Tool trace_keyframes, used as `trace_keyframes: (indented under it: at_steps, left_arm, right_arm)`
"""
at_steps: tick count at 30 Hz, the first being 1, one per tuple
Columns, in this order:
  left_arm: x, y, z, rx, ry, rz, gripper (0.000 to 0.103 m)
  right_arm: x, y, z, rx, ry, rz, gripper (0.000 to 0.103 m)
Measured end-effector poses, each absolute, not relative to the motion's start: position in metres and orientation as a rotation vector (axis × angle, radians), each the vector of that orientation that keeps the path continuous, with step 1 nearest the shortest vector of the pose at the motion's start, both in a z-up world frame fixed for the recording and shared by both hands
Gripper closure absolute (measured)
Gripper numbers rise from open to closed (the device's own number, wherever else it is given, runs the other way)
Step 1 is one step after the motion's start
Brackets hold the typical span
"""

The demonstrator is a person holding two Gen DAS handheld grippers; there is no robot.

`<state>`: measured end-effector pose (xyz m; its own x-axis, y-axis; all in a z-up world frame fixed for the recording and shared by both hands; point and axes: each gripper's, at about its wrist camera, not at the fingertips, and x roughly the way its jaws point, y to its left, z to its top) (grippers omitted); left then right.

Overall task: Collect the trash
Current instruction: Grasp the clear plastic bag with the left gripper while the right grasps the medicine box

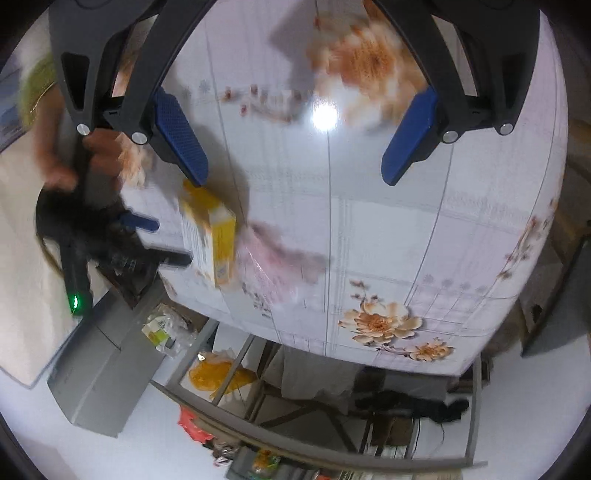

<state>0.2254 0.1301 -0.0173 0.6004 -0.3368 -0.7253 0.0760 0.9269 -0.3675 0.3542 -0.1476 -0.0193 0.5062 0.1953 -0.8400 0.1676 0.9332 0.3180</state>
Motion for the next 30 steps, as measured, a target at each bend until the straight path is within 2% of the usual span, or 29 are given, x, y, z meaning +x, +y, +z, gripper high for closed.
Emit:
trace_keyframes:
  at_steps: [6,10,11,13,15,17,20,22,30]
  left_arm:
    - [0.311,0.130,-0.032,-0.479,1.031,-0.318,0.014]
    - [0.351,0.119,-0.057,-0.578,1.105,-0.302,0.034]
    - [0.356,0.116,-0.062,-0.588,1.116,-0.288,0.036]
    - [0.363,0.109,-0.071,-0.600,1.130,-0.280,0.043]
    - [0.366,0.100,-0.076,-0.597,1.127,-0.281,0.049]
    - [0.367,0.090,-0.077,-0.567,1.117,-0.281,0.053]
    - [0.370,0.077,-0.079,-0.526,1.110,-0.276,0.067]
    - [0.369,0.068,-0.081,-0.484,1.104,-0.278,0.081]
    - [0.327,0.046,-0.064,-0.304,1.069,-0.374,0.091]
  right_arm:
    - [0.374,-0.124,-0.039,0.284,1.073,0.001,0.011]
    - [0.379,-0.127,-0.055,0.288,1.110,0.024,0.011]
    - [0.377,-0.129,-0.056,0.281,1.096,0.034,0.012]
    - [0.372,-0.132,-0.055,0.253,1.091,0.038,0.026]
    - [0.365,-0.142,-0.055,0.259,1.092,0.040,0.030]
    - [0.357,-0.155,-0.054,0.264,1.095,0.026,0.031]
    - [0.344,-0.169,-0.054,0.271,1.092,0.013,0.031]
    - [0.330,-0.180,-0.054,0.269,1.088,-0.002,0.031]
    - [0.267,-0.212,-0.052,0.260,1.081,0.011,0.031]
